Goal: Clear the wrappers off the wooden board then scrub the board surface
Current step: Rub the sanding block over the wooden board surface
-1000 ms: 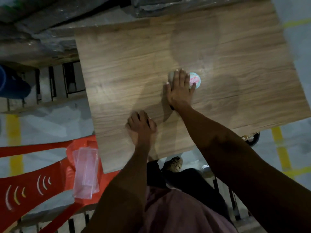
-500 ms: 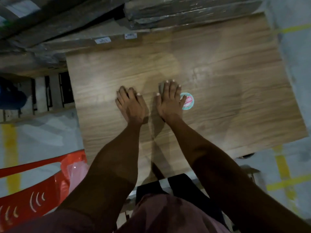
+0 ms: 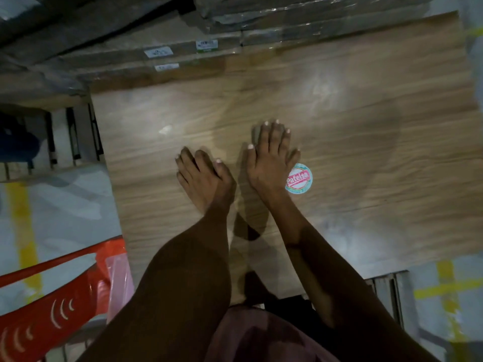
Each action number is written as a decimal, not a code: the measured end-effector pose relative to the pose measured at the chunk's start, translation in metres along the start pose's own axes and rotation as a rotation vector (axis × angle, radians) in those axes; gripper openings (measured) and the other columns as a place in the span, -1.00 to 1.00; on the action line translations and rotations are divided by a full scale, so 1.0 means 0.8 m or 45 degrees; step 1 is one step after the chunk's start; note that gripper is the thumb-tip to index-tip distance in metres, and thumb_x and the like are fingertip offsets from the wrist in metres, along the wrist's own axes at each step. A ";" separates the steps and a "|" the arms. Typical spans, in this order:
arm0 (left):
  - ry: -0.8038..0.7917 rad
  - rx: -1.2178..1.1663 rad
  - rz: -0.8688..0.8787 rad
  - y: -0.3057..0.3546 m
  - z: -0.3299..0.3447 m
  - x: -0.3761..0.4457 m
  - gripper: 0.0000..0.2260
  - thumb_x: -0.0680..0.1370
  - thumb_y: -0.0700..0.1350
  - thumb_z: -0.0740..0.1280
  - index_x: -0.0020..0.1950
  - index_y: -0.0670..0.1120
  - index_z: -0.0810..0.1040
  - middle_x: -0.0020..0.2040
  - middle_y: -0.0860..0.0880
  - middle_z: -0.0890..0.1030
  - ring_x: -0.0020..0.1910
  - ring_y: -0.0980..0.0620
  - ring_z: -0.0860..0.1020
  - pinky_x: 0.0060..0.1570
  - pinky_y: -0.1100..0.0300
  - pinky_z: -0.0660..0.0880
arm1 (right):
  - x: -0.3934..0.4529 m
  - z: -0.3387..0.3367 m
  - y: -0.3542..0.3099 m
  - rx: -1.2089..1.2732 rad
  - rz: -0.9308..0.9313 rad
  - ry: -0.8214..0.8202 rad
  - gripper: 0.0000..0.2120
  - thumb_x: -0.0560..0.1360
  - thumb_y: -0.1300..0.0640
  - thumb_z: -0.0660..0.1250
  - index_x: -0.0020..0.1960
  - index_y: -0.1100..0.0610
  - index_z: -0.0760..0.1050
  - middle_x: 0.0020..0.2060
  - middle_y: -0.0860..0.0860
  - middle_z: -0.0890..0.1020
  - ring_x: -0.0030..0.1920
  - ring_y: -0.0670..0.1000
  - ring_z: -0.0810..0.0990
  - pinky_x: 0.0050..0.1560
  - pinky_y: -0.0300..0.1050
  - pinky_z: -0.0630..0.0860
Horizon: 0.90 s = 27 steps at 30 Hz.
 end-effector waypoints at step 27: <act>0.014 0.097 -0.016 -0.002 0.007 0.004 -0.51 0.62 0.11 0.16 0.47 -0.12 0.38 0.65 -0.20 0.17 0.64 -0.20 0.12 0.56 -0.19 0.13 | 0.135 0.015 -0.122 -0.048 -0.146 0.126 -0.40 0.65 -0.05 0.03 0.67 0.02 0.10 0.66 0.03 0.13 0.65 0.18 0.08 0.53 0.34 0.09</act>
Point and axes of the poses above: each hand's wrist, its own x-axis towards the middle knuckle, its own z-axis out of the palm, y = z × x, the point moved 4 cm from there along x, towards the middle knuckle
